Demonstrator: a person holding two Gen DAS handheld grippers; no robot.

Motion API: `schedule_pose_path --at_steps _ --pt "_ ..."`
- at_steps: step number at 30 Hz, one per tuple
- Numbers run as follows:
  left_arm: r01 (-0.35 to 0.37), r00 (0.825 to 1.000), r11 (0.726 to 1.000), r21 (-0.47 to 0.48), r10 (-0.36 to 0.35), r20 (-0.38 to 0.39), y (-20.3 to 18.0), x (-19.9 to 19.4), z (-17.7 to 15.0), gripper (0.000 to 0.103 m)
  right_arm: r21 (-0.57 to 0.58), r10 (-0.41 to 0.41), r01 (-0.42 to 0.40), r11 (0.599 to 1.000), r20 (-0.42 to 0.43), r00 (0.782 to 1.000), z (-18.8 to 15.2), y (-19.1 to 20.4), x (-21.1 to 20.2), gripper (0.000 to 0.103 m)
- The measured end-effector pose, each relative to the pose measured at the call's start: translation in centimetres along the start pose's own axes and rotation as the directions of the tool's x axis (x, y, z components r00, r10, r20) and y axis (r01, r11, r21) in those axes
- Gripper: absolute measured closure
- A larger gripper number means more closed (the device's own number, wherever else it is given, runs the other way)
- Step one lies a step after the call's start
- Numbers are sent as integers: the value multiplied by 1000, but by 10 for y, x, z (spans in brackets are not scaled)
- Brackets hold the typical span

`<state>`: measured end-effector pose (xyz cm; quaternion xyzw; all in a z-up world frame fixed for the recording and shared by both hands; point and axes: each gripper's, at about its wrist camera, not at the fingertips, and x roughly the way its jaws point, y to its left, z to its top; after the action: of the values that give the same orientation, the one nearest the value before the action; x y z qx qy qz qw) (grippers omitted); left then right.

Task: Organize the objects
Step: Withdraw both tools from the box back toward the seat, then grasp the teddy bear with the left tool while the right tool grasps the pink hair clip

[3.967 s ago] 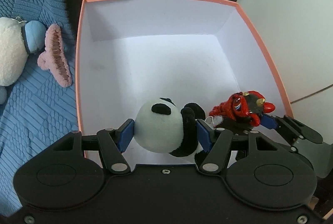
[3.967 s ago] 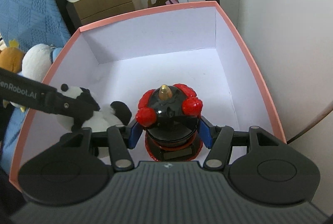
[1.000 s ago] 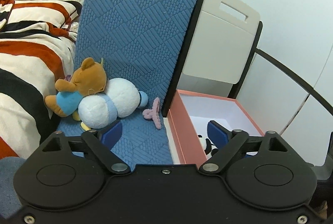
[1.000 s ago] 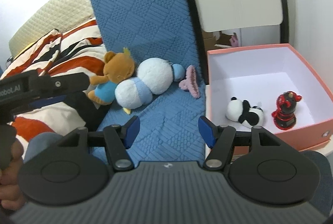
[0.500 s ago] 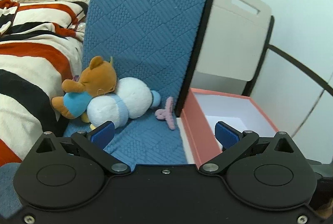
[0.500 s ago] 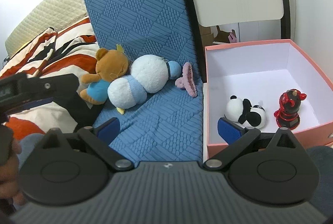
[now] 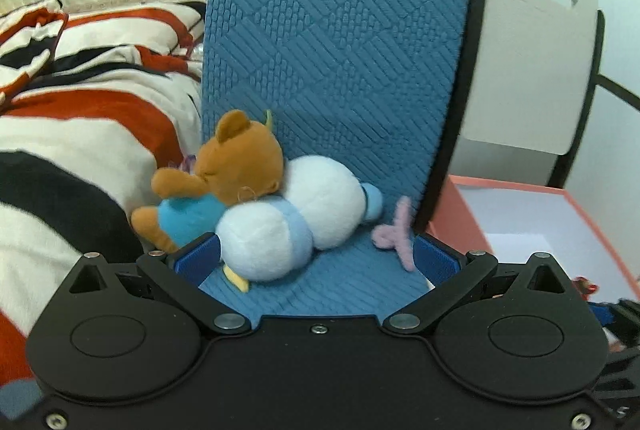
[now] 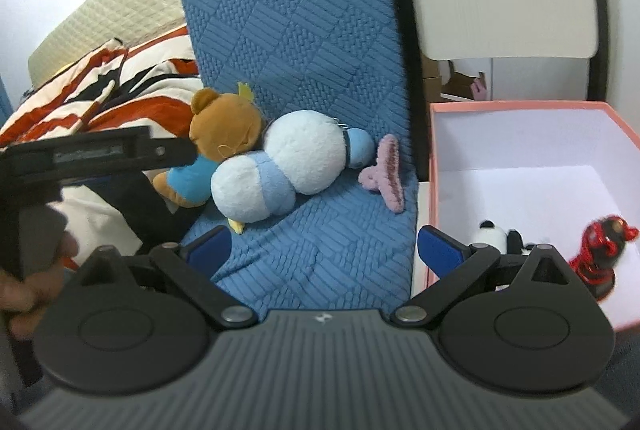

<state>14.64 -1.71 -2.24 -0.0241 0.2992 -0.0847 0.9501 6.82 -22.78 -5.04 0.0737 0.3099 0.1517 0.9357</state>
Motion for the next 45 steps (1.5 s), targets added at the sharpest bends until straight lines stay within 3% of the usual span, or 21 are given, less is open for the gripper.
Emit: schedule_pose_path --at_steps 4,6,10,11,14,17,21,28,38,41,45 --pt "-35 999 999 23 35 -6 2 28 5 0 -29 4 -4 1000 -10 1000 8 1 18 2" --pt "-64 998 997 36 64 -13 3 44 6 0 -38 8 -9 999 -17 1000 12 1 29 7" --pt "-120 992 991 55 122 -36 9 75 8 0 -77 4 -6 997 -28 1000 19 3 58 9" --pt "-137 989 989 62 140 -43 11 82 9 0 -87 -8 5 996 -33 999 20 4 67 14" --pt "-185 979 980 68 190 -71 19 104 15 0 -102 -20 14 995 -64 998 23 0 91 26" --pt "-223 968 973 62 228 -103 32 126 20 0 -123 -9 -3 992 -97 995 23 1 112 32" --pt "-277 947 959 55 283 -152 52 152 23 0 -187 -70 48 981 -114 991 23 8 141 39" --pt "-337 918 937 93 349 -189 69 182 26 0 -135 -169 152 979 -127 977 29 1 198 41" --pt "-343 903 935 91 355 -244 84 215 33 0 -111 -239 221 969 -191 952 31 -17 244 42" --pt "-335 904 939 81 344 -255 90 220 36 0 -149 -260 232 961 -207 943 30 -17 252 50" --pt "-320 909 945 67 326 -258 96 226 39 9 -177 -289 253 951 -224 931 27 -19 262 58"
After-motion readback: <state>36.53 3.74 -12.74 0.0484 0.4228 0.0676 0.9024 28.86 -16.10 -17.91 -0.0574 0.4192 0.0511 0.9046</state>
